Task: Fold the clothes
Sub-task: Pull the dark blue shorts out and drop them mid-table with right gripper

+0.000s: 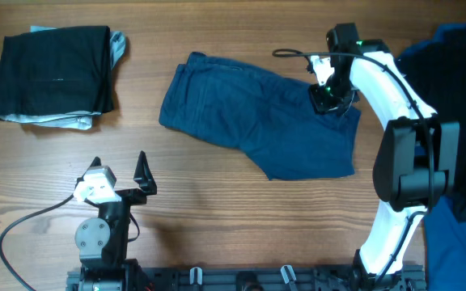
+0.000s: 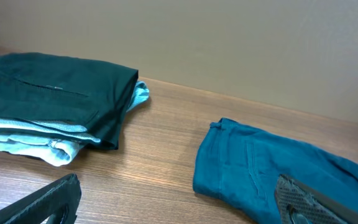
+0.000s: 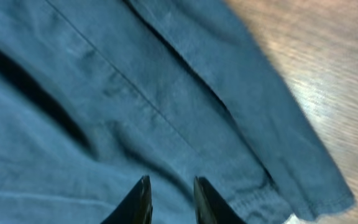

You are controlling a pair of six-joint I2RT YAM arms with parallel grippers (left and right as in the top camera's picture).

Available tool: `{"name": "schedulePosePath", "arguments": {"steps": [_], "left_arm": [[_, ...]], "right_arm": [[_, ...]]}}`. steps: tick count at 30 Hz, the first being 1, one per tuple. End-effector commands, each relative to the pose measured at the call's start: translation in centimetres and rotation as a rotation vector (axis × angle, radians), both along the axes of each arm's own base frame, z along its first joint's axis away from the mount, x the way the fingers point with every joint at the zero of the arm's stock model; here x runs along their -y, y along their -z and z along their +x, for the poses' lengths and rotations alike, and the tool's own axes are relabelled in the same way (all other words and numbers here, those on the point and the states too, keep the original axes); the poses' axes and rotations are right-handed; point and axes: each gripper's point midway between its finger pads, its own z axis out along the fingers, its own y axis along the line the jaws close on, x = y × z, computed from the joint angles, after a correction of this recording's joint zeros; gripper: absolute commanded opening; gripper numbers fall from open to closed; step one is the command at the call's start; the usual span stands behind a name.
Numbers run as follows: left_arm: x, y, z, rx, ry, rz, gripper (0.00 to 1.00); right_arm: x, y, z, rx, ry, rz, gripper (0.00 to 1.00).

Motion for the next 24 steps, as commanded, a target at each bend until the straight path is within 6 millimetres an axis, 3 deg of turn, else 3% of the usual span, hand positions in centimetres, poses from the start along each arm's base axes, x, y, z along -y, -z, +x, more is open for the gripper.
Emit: {"name": "schedulePosePath", "arguments": {"steps": [1, 4, 8, 16, 17, 19, 24], "left_arm": [[0.8, 0.3, 0.0, -0.008, 0.046, 0.008, 1.0], [0.8, 1.0, 0.2, -0.039, 0.045, 0.007, 1.0], [0.8, 2.5, 0.3, -0.101, 0.046, 0.004, 1.0], [0.8, 2.5, 0.4, -0.105, 0.046, 0.004, 1.0], [0.8, 2.5, 0.4, -0.106, 0.046, 0.004, 1.0], [0.8, 2.5, 0.4, -0.104, 0.046, 0.004, 1.0], [0.8, 2.3, 0.4, -0.098, 0.046, 0.004, 1.0]], "right_arm": [[0.7, 0.9, 0.5, 0.024, 0.021, 0.007, 0.23], [2.0, 1.2, 1.0, 0.043, 0.081, 0.011, 0.16], [3.9, 1.0, 2.1, 0.074, 0.199, 0.023, 0.15], [4.1, 1.1, 1.7, 0.058, 0.237, 0.03, 0.13], [4.2, 1.1, 1.9, 0.065, 0.235, 0.031, 0.15], [4.2, 1.5, 2.1, 0.077, 0.236, 0.032, 0.31], [4.2, 3.1, 2.2, 0.11, 0.236, 0.03, 0.27]]}}
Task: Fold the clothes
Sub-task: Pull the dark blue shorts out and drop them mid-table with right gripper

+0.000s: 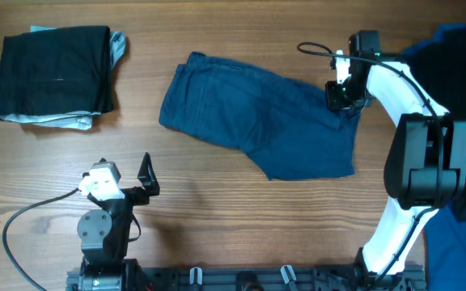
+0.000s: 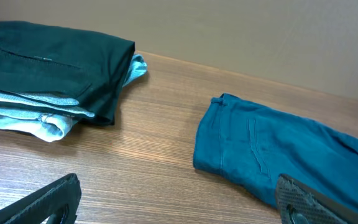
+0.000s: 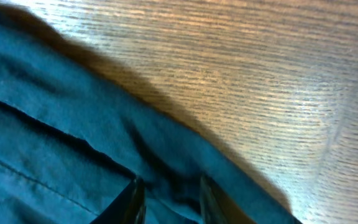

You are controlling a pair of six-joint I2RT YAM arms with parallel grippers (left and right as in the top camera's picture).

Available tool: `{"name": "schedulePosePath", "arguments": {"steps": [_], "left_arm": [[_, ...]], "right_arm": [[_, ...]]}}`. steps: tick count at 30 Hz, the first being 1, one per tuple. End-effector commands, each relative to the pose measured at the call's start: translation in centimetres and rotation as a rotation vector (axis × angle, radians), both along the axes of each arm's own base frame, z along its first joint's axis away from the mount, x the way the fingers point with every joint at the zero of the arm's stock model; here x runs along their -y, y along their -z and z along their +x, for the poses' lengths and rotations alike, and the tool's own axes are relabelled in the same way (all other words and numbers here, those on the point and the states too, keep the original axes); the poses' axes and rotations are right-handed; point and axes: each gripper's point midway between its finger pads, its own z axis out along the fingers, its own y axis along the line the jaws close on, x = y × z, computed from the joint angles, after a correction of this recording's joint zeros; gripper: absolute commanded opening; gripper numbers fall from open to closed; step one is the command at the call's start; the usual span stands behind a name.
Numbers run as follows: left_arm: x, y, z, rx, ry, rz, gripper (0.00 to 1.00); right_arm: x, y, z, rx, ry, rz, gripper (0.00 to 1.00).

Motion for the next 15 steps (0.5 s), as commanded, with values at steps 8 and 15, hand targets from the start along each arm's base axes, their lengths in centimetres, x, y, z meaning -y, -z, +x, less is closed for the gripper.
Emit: {"name": "schedulePosePath", "arguments": {"steps": [8, 15], "left_arm": [[0.4, 0.0, 0.1, 0.008, 0.02, 0.01, 1.0], [0.4, 0.0, 0.1, 0.007, 0.021, 0.01, 1.0]], "right_arm": [[1.2, -0.2, 5.6, 0.271, 0.026, -0.07, 0.19], [1.7, -3.4, 5.9, 0.241, -0.015, -0.114, 0.47]]}}
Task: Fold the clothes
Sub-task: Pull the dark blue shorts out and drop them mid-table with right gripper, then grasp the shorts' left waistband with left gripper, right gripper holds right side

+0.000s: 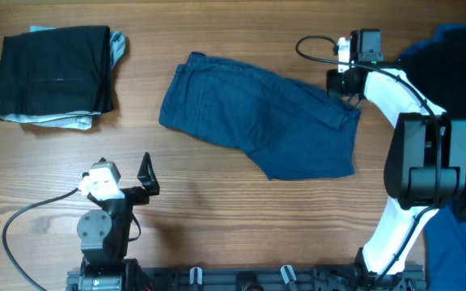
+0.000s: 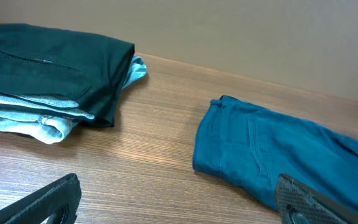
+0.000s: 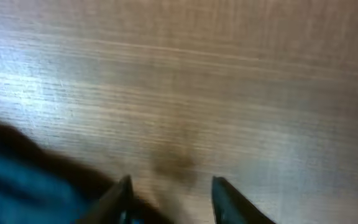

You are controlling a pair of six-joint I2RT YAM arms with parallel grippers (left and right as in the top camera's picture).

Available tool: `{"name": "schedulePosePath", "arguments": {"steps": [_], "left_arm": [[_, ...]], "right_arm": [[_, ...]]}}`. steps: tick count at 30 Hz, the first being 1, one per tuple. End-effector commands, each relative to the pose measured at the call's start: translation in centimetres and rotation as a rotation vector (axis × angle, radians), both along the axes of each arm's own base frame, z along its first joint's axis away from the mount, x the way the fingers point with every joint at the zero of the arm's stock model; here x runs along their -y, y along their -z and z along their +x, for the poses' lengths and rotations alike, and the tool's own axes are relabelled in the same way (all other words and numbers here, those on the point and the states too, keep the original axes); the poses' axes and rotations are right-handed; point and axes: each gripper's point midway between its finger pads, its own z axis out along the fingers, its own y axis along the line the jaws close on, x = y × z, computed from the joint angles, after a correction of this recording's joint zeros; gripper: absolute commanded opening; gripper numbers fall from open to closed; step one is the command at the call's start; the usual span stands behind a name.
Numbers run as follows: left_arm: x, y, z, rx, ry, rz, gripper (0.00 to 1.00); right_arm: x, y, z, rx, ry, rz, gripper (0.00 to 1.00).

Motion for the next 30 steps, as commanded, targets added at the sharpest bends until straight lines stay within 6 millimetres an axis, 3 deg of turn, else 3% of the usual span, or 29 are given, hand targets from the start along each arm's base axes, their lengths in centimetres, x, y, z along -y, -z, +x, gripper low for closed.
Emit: {"name": "schedulePosePath", "arguments": {"steps": [1, 6, 13, 20, 24, 27, 30], "left_arm": [[0.4, 0.1, 0.0, 0.001, 0.02, 0.01, 1.0], [0.4, 0.1, 0.0, 0.002, 0.02, 0.01, 1.0], [0.4, 0.1, 0.0, 0.002, 0.02, 0.01, 1.0], [0.4, 0.0, 0.0, 0.006, 0.02, 0.01, 1.0], [0.4, 0.0, 0.0, 0.006, 0.02, 0.01, 1.0], [0.4, 0.0, 0.0, 0.006, 0.02, 0.01, 1.0], [0.4, 0.0, 0.0, 0.005, 0.02, 0.01, 1.0]], "right_arm": [[0.5, -3.3, 0.6, -0.013, -0.017, -0.042, 0.48], [0.1, -2.9, -1.2, -0.094, -0.019, -0.018, 0.49], [-0.3, 0.9, -3.6, -0.148, -0.026, 0.006, 0.49], [-0.3, 2.6, -5.0, -0.187, -0.027, 0.006, 0.48], [-0.3, 4.0, -4.7, -0.192, -0.028, 0.006, 0.05], [-0.3, 5.6, -3.7, -0.17, -0.058, -0.005, 0.04], [-0.1, 6.0, -1.0, -0.065, -0.074, -0.024, 0.04]]}}
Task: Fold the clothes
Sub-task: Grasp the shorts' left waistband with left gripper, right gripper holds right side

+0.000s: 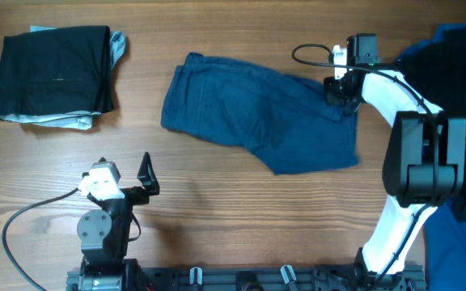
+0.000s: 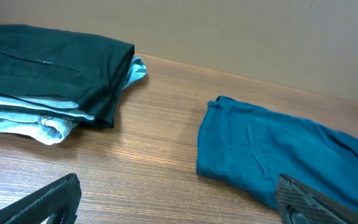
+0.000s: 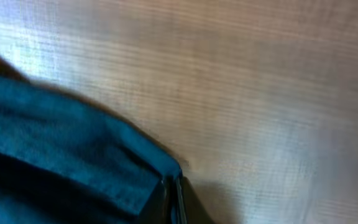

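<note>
Blue shorts (image 1: 257,113) lie spread across the middle of the table, also seen in the left wrist view (image 2: 272,162). My right gripper (image 1: 338,87) is at their far right corner. In the right wrist view its fingers (image 3: 174,199) are pressed together on the hem of the shorts (image 3: 73,168). My left gripper (image 1: 124,171) stands open near the front left, well short of the shorts, with bare wood between its fingers (image 2: 179,205). A folded stack of dark and light blue clothes (image 1: 55,74) rests at the far left, visible too in the left wrist view (image 2: 48,81).
A heap of dark blue cloth (image 1: 459,48) hangs past the table's right edge, behind the right arm. The right arm's black cable (image 1: 310,52) loops above the shorts' far edge. A plain wall (image 2: 229,31) rises behind the table.
My right gripper was open over bare wood just past the shorts' far right corner. Now it is shut on that corner, and the shorts have shifted slightly to the right.
The right gripper first hovered nearly shut over the right part of the shorts. It then stood at their far right edge, then open just beyond the corner, and now grips the hem. The left arm shifted slightly early on and has stayed open and still.
</note>
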You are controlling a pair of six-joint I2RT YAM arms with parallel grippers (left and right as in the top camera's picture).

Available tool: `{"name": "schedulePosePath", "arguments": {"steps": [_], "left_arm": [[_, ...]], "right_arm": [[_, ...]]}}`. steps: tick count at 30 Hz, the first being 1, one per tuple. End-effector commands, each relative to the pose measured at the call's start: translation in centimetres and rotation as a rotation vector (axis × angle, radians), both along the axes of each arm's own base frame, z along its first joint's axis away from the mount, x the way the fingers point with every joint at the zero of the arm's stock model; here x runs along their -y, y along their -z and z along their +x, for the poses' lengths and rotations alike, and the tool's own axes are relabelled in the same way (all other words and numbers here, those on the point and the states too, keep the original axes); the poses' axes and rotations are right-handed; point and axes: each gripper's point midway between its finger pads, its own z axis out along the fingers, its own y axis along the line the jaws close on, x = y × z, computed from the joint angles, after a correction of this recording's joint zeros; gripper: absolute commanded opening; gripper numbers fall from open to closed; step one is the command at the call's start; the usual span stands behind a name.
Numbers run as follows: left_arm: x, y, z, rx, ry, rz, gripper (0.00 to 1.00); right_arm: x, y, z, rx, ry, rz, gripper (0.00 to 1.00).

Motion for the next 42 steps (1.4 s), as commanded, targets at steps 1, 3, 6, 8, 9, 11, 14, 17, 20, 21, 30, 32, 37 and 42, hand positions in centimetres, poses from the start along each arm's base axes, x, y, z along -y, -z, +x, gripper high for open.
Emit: {"name": "schedulePosePath", "arguments": {"steps": [1, 3, 6, 8, 9, 11, 14, 17, 20, 21, 30, 32, 37, 42], "left_arm": [[0.4, 0.1, 0.0, 0.003, 0.02, 0.01, 1.0], [0.4, 0.1, 0.0, 0.003, 0.02, 0.01, 1.0], [0.4, 0.1, 0.0, 0.002, 0.02, 0.01, 1.0], [0.4, 0.2, 0.0, -0.002, 0.02, 0.009, 1.0], [0.6, 0.2, 0.0, -0.004, 0.032, 0.008, 1.0], [0.8, 0.2, 0.0, -0.003, 0.046, 0.005, 1.0], [0.8, 0.2, 0.0, -0.002, 0.046, 0.005, 1.0], [0.8, 0.0, 0.0, 0.005, 0.046, 0.005, 1.0], [0.8, 0.0, 0.0, 0.006, 0.046, 0.005, 1.0], [0.8, 0.0, 0.0, 0.006, 0.046, 0.005, 1.0], [0.8, 0.0, 0.0, 0.005, 0.046, 0.005, 1.0], [0.8, 0.0, 0.0, 0.005, 0.046, 0.005, 1.0], [0.8, 0.0, 0.0, 0.005, 0.046, 0.005, 1.0], [0.8, 0.0, 0.0, 0.005, 0.046, 0.005, 1.0]], "right_arm": [[0.5, 3.9, 0.5, -0.004, -0.016, -0.022, 0.04], [0.5, 3.0, 2.4, 0.083, -0.014, -0.021, 0.04], [0.4, 2.1, 4.0, 0.156, -0.007, -0.018, 0.14], [0.5, 0.8, 5.0, 0.198, 0.009, -0.011, 0.7], [0.4, -0.6, 5.8, 0.23, 0.01, -0.01, 0.73], [0.4, -3.9, 6.9, 0.287, 0.009, -0.01, 0.78], [0.3, -9.1, 6.1, 0.295, -0.003, -0.007, 0.74], [-1.3, -9.9, 2.8, 0.194, -0.122, 0.036, 0.79], [-2.5, -8.8, 0.3, 0.096, -0.202, 0.079, 0.75], [-2.7, -8.2, -0.1, 0.085, -0.215, 0.086, 0.72], [-5.9, -3.1, -0.3, 0.05, -0.473, 0.143, 0.58], [-6.5, -2.3, 0.1, 0.06, -0.508, 0.131, 0.58], [-7.8, -0.5, 1.0, 0.084, -0.565, 0.114, 0.58], [-8.2, -0.3, 1.3, 0.097, -0.574, 0.108, 0.05]]}}
